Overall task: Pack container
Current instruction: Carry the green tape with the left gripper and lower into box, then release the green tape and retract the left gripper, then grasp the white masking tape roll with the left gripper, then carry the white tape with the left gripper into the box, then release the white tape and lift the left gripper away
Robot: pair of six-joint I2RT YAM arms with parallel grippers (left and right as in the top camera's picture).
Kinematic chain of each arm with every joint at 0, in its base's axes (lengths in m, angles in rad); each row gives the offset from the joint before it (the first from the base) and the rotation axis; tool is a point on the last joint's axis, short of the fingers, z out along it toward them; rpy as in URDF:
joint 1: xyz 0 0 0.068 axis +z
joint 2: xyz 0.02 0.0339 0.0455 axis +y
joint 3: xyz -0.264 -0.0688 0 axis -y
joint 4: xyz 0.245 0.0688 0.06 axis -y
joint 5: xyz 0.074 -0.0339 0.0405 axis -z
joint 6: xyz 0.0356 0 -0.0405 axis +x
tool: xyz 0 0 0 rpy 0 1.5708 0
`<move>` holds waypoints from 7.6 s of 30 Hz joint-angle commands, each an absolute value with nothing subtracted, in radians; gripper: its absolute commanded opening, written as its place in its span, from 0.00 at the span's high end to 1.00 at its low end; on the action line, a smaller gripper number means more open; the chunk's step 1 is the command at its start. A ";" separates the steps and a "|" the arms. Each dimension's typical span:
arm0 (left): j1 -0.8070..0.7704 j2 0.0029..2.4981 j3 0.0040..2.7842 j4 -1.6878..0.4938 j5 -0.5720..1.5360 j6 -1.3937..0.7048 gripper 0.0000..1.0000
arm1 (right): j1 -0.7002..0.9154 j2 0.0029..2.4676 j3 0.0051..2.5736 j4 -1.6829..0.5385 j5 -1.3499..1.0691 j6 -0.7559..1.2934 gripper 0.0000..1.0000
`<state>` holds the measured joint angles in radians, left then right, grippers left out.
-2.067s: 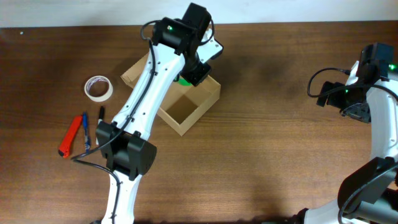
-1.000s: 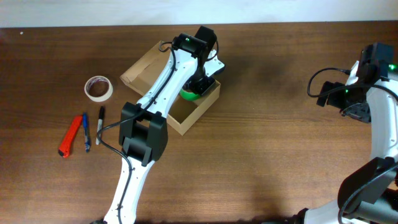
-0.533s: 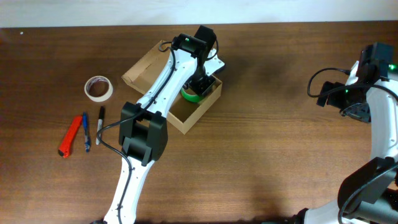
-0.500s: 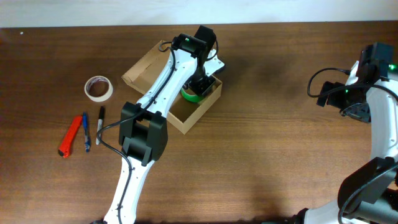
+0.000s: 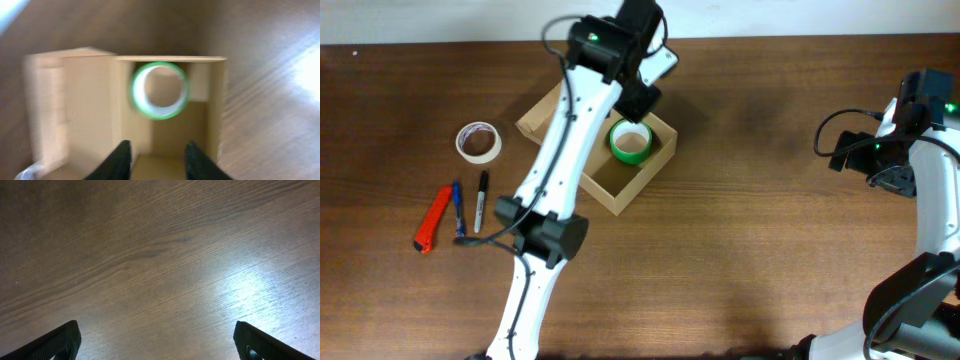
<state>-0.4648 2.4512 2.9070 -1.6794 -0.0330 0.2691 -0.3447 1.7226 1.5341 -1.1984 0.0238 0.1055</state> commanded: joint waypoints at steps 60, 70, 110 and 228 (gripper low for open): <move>0.301 2.238 1.826 -0.999 0.048 -0.068 0.50 | -0.347 1.728 1.528 -1.196 0.014 0.113 0.01; 0.301 2.294 1.826 -0.965 0.049 -0.068 0.50 | -0.347 1.728 1.528 -1.196 0.014 0.113 0.01; 0.171 2.284 2.823 -1.687 0.154 -0.128 0.98 | -0.347 1.728 1.528 -1.196 0.015 0.113 0.01; 0.142 1.705 1.745 -1.547 -0.194 -0.033 0.68 | -0.347 1.728 1.528 -1.196 0.014 0.113 0.01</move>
